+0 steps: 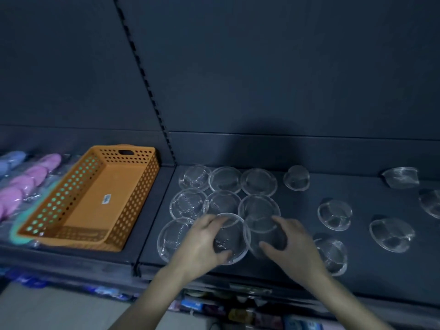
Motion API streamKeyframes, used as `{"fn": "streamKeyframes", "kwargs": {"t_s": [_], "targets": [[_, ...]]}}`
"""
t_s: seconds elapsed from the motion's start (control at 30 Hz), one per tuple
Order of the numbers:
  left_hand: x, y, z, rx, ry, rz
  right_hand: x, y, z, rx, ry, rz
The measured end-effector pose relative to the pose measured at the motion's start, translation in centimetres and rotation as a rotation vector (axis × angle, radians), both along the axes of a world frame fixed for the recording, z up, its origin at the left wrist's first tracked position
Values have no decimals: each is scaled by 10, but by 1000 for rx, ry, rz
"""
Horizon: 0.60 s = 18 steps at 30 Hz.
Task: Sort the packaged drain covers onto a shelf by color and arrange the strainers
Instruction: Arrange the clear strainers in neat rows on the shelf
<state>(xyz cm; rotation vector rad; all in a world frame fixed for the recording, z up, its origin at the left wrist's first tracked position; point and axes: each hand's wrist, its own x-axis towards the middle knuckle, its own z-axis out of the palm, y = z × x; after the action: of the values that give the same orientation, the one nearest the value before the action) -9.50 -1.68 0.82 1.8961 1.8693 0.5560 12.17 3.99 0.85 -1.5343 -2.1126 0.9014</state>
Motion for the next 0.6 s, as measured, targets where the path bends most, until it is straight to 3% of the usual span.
{"fn": "streamKeyframes", "kwargs": {"t_s": [0.23,0.6], "targets": [[-9,-12,-15,-25,177,-62,-7,-7,-11,71,-144,42],[-20,-10,-28,-38,152,-29,-14,-14,-10,114,-278,126]]}}
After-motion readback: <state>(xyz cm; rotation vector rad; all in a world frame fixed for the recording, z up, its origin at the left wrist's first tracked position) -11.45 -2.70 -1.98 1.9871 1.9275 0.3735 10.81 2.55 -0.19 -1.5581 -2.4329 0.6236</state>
